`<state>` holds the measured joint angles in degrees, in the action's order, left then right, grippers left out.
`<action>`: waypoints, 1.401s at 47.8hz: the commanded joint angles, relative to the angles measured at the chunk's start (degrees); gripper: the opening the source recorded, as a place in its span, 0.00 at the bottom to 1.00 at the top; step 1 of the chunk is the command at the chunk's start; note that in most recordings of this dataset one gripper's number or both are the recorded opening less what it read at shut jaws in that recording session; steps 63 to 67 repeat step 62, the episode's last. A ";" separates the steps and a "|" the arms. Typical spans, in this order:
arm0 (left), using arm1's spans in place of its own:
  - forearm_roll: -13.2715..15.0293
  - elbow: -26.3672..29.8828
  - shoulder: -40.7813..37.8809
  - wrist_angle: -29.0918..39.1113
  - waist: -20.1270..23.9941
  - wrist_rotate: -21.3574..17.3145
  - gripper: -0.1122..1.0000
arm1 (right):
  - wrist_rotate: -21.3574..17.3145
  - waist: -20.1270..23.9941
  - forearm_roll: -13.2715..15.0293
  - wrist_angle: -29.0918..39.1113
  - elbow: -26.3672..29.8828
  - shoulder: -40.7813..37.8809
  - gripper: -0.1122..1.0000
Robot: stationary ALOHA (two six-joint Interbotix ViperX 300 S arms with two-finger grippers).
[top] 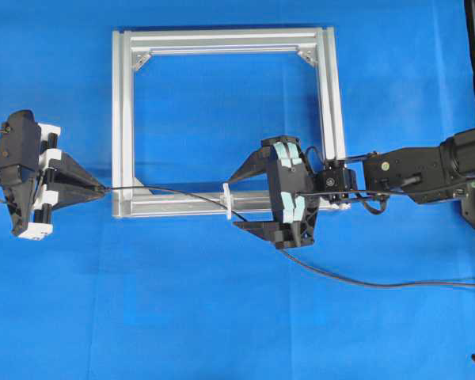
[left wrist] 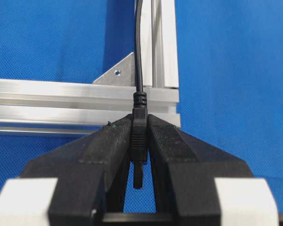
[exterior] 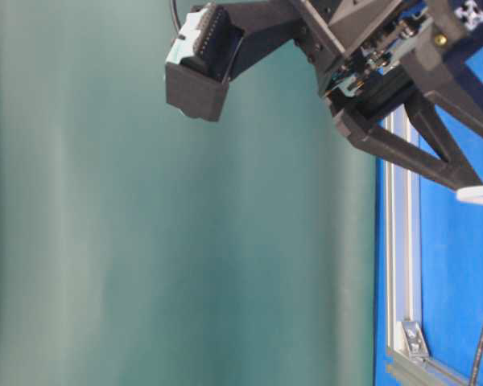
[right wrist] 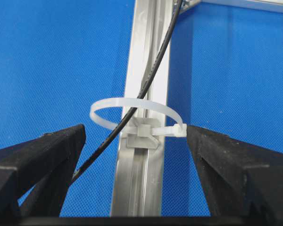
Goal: Insert the wire through the string loop located in the center.
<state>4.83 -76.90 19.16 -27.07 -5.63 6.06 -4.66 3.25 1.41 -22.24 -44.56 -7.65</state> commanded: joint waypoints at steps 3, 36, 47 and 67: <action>-0.18 0.62 0.18 -0.18 -0.09 -0.09 0.17 | 0.00 -0.18 0.00 -0.09 0.79 1.49 0.97; -0.18 1.58 -0.26 0.44 -0.62 0.00 0.89 | -0.09 -0.18 0.00 2.90 1.58 2.11 0.97; -0.18 1.93 0.53 1.49 -0.62 0.09 0.87 | -0.09 -0.18 0.00 5.89 1.05 6.06 0.97; -0.18 4.39 6.24 8.09 1.05 -0.09 0.87 | -0.09 -0.09 0.00 11.25 1.05 13.10 0.97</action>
